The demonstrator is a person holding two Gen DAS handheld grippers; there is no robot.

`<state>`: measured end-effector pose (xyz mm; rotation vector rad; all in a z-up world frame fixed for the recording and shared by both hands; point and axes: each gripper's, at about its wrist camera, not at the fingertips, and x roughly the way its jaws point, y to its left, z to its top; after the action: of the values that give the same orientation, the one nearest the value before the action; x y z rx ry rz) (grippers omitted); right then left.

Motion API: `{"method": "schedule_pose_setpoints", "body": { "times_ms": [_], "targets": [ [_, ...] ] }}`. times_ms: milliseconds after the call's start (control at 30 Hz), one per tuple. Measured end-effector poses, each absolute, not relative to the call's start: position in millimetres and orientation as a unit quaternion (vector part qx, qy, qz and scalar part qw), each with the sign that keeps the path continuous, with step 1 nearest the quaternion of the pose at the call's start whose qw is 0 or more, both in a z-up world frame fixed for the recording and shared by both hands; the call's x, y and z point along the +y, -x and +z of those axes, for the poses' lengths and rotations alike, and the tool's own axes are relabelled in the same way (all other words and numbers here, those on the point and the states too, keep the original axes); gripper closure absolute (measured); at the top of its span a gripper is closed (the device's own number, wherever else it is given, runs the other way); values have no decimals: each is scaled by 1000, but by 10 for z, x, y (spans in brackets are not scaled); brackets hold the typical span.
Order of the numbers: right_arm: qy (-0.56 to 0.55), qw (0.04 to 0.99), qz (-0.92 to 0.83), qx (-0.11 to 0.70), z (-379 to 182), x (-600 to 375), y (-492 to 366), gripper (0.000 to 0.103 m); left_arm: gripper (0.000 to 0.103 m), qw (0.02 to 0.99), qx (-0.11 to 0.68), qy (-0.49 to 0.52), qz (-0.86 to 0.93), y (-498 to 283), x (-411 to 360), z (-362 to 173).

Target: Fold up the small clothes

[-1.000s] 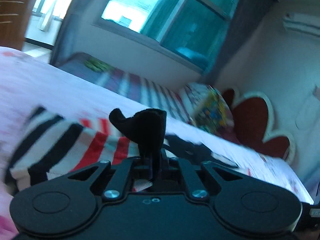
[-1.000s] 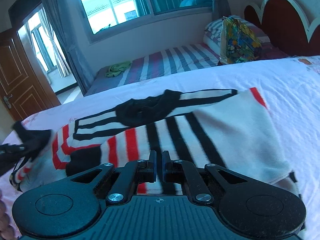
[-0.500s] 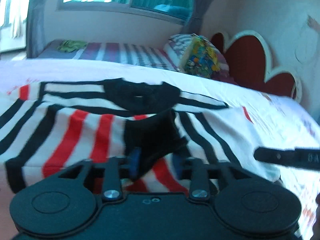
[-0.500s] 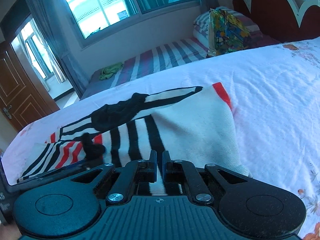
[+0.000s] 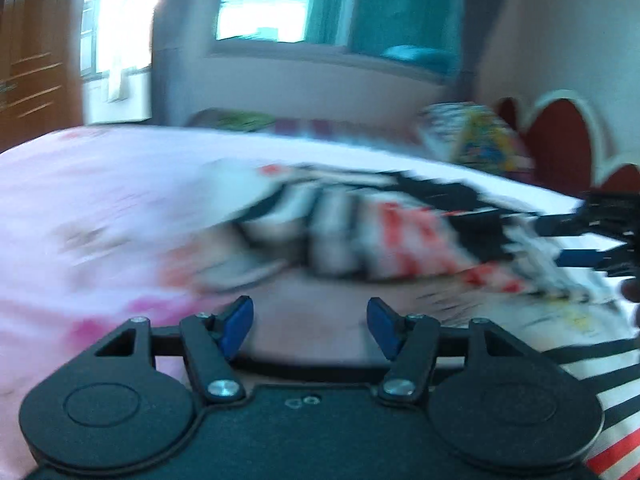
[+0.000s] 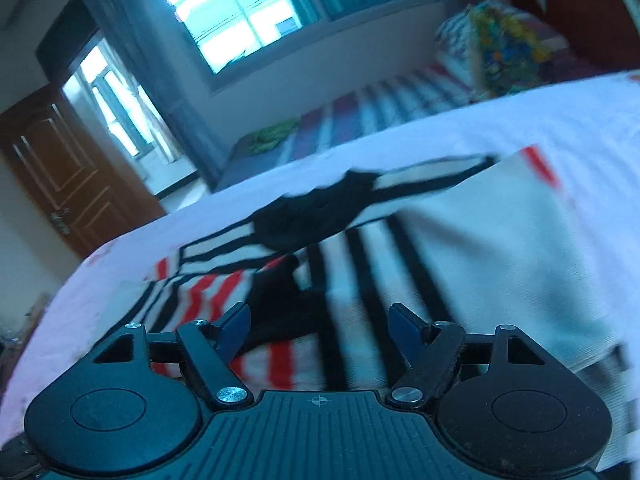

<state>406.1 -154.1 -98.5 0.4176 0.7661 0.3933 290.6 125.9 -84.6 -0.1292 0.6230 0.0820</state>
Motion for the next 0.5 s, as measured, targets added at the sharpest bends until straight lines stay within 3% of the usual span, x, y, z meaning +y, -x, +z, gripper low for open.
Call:
{"method": "schedule_pose_setpoints", "body": {
  "times_ms": [67, 133, 333, 433, 500],
  "targets": [
    [-217, 877, 200, 379, -1055, -1426, -4094, 44, 45, 943, 317, 78, 61, -2903, 1483, -885],
    [-245, 863, 199, 395, -1140, -1354, -4141, 50, 45, 944, 311, 88, 65, -2948, 1590, -872],
    [-288, 854, 176, 396, -1219, -1257, -4231, 52, 45, 946, 312, 75, 39, -3277, 1605, -874],
    [-275, 855, 175, 404, -1207, -1178, -4306, 88, 45, 944, 319, 75, 35, -3394, 1627, -916],
    [-258, 860, 177, 402, -1176, -1129, -4324, 95, 45, 943, 324, 72, 33, -3415, 1618, -960]
  ]
}}
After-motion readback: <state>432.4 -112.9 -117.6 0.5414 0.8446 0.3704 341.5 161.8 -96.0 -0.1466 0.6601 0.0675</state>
